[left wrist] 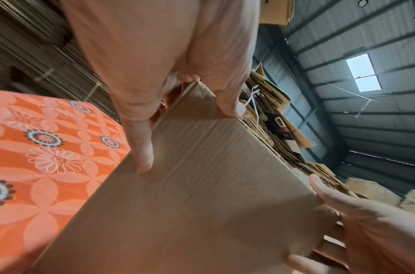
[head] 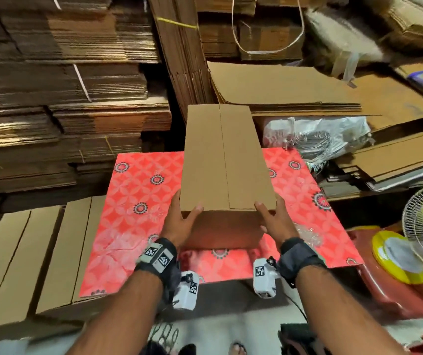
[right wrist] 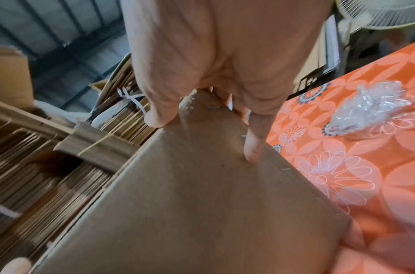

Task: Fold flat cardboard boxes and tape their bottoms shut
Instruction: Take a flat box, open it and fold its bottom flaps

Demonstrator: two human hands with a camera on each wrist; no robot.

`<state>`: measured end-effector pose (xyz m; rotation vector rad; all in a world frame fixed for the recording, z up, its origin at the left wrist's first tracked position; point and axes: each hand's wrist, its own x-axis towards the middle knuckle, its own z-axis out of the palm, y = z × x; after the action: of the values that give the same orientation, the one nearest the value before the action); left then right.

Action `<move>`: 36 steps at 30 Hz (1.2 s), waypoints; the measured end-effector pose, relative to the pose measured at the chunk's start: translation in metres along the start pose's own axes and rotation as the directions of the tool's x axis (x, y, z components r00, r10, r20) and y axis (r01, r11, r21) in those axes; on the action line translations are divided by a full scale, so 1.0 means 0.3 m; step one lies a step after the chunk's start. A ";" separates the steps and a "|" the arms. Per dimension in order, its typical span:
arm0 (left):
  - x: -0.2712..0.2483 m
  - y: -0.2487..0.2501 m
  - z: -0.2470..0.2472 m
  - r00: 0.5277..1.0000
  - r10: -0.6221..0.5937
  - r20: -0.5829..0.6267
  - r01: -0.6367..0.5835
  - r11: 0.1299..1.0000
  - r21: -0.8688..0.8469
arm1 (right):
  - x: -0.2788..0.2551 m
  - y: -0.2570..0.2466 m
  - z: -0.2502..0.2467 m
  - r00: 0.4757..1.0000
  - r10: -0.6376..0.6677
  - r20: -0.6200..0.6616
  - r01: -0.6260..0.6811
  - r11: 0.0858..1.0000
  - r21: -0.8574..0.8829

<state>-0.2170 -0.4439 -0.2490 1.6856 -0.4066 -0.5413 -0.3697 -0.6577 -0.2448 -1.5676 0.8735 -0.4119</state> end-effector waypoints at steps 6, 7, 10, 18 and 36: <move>-0.013 0.028 0.053 0.995 0.036 -0.096 -0.036 0.999 -0.002 | 0.058 0.016 -0.075 0.990 -0.120 0.069 0.125 0.990 -0.068; -0.020 0.026 0.059 0.993 0.032 -0.110 -0.032 0.999 -0.002 | 0.059 0.027 -0.078 0.989 -0.130 0.076 0.133 0.990 -0.037; -0.065 0.014 0.064 0.991 0.049 -0.126 -0.050 0.999 -0.008 | 0.026 0.042 -0.079 0.986 -0.152 0.072 0.152 0.988 0.010; -0.073 0.053 0.109 0.985 -0.051 -0.164 0.028 0.990 -0.135 | 0.023 0.036 -0.100 0.989 -0.101 0.109 0.090 0.990 0.107; -0.208 -0.194 0.208 0.889 -0.453 -0.068 0.371 0.797 -0.476 | -0.170 -0.149 -0.025 0.767 -0.442 0.466 0.629 0.369 -0.685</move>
<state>-0.3053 -0.4503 -0.3068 1.3459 0.2274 -0.7340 -0.3950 -0.6266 -0.1894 -2.7729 0.3098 -0.2888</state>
